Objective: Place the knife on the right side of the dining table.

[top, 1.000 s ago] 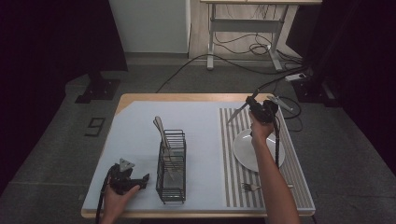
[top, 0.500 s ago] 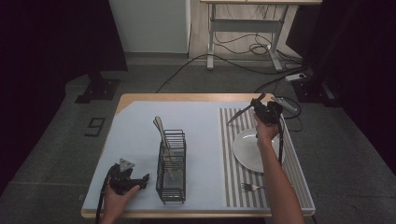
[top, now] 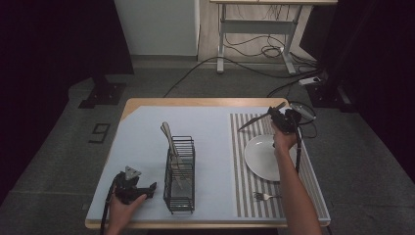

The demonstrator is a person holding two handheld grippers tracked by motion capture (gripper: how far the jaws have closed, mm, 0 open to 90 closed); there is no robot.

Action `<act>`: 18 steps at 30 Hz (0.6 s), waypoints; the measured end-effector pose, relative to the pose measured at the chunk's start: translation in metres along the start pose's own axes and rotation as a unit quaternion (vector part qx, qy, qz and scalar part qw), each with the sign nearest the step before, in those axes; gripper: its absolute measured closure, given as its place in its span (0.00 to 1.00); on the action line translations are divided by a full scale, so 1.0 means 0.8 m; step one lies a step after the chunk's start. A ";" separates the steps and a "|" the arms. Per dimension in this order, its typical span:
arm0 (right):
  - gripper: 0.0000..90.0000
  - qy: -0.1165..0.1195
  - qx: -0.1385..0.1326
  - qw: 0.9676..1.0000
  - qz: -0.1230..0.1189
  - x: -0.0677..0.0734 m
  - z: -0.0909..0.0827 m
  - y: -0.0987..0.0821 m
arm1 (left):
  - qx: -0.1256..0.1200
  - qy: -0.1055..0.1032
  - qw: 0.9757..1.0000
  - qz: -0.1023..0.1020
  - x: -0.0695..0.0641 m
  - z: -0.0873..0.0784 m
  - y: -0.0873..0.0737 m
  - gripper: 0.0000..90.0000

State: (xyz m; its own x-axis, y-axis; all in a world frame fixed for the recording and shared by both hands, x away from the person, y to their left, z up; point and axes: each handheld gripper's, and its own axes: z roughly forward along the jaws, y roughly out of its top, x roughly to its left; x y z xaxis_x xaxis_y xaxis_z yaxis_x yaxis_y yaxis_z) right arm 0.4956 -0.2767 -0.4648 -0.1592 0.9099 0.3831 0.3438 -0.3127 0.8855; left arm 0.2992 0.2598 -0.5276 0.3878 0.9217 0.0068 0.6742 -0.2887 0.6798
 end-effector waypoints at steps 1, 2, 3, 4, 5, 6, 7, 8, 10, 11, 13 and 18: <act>0.83 0.000 0.000 1.000 0.000 0.000 0.000 0.000 | 0.000 0.000 1.000 0.000 0.000 0.000 0.000 0.08; 0.83 -0.002 0.002 1.000 0.000 -0.002 0.000 -0.001 | 0.000 0.000 1.000 0.000 0.000 0.000 0.000 0.08; 0.82 -0.003 0.003 1.000 0.002 -0.004 0.000 -0.001 | 0.000 0.000 1.000 0.000 0.000 0.000 0.000 0.08; 0.82 -0.005 0.003 1.000 0.004 -0.008 0.000 -0.002 | 0.000 0.000 1.000 0.000 0.000 0.000 0.000 0.08; 0.82 -0.005 0.003 1.000 0.004 -0.008 0.000 -0.002 | 0.000 0.000 1.000 0.000 0.000 0.000 0.000 0.08; 0.81 -0.007 0.006 1.000 0.009 -0.011 0.000 -0.003 | 0.000 0.000 1.000 0.000 0.000 0.000 0.000 0.08; 0.81 -0.007 0.006 1.000 0.009 -0.011 0.000 -0.003 | 0.000 0.000 1.000 0.000 0.000 0.000 0.000 0.08; 0.81 -0.009 0.010 1.000 0.015 -0.016 0.000 -0.004 | 0.000 0.000 1.000 0.001 0.000 0.000 0.000 0.08; 0.81 -0.009 0.013 1.000 0.024 -0.019 0.000 -0.005 | 0.000 0.000 1.000 0.001 0.000 0.000 0.000 0.08; 0.81 -0.009 0.013 1.000 0.024 -0.019 0.000 -0.005 | 0.000 0.000 1.000 0.001 0.000 0.000 0.000 0.08; 0.80 -0.012 0.017 1.000 0.021 -0.020 -0.001 -0.005 | 0.000 0.000 1.000 0.001 0.000 0.000 0.000 0.08; 0.79 -0.017 0.024 0.999 0.014 -0.019 -0.005 -0.005 | 0.000 -0.001 1.000 0.000 0.000 0.000 0.000 0.08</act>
State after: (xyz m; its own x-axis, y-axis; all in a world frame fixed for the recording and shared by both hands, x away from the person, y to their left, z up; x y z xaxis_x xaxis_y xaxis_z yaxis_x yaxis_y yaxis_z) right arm 0.4930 -0.2903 -0.4729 -0.1172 0.9103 0.3971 0.3915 -0.3251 0.8608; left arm 0.2992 0.2600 -0.5276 0.3883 0.9215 0.0057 0.6741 -0.2882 0.6801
